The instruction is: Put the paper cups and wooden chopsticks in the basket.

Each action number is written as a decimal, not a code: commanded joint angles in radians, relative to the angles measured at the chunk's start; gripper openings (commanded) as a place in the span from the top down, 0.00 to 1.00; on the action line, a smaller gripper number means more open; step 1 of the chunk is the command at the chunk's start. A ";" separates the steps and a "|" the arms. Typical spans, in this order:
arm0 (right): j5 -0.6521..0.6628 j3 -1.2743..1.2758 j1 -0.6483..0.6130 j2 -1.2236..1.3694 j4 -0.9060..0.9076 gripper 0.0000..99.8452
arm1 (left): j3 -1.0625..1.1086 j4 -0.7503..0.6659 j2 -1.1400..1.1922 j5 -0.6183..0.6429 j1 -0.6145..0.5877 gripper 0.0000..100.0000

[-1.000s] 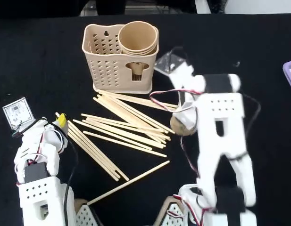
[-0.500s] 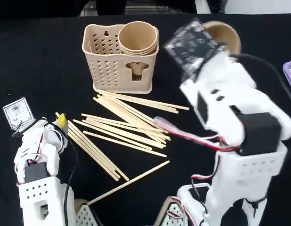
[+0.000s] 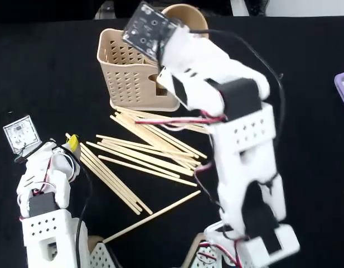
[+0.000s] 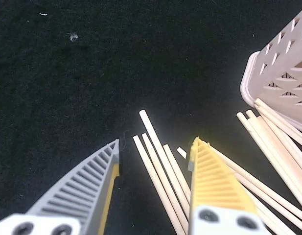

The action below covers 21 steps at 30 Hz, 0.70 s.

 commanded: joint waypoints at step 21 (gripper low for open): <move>-0.081 -0.538 -0.005 0.340 0.169 0.75 | -0.004 -0.025 -0.012 0.003 -0.005 0.77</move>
